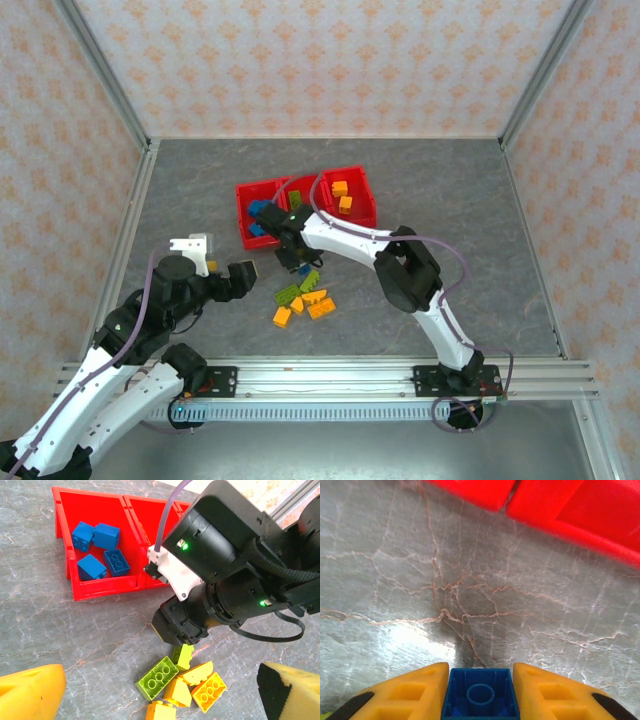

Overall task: Sort the legos into containers by color
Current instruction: Pick up the lego from the center of the table, then place the lego in the container.

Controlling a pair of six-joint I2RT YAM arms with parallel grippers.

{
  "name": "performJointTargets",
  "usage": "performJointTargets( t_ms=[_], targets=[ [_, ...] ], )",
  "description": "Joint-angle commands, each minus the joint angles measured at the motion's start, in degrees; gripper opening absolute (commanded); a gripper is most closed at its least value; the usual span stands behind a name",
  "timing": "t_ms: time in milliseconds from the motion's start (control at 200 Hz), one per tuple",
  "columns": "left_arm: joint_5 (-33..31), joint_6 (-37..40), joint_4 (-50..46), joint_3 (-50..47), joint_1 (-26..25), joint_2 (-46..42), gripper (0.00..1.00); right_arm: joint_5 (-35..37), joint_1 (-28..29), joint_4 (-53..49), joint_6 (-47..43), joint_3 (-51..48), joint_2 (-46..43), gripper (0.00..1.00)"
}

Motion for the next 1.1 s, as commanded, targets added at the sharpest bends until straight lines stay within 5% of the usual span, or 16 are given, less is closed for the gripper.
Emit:
performJointTargets(
  t_ms=[0, 255, 546, 1091],
  targets=[
    [0.3, 0.1, 0.9, -0.5, 0.6, -0.5, 0.99, 2.8, 0.5, -1.9, 1.2, 4.8, -2.1, 0.34],
    [0.2, 0.1, 0.9, -0.5, 0.7, -1.1, 0.99, 2.5, 0.4, 1.1, 2.5, 18.4, -2.1, 0.31],
    [0.1, 0.1, 1.0, -0.5, 0.8, -1.9, 0.99, -1.5, -3.0, 16.3, 5.7, 22.5, 0.4, 0.29],
    [0.7, 0.3, 1.3, -0.6, 1.6, -2.4, 0.99, -9.9, -7.0, 23.2, 6.9, 29.4, 12.7, 0.31]
  ],
)
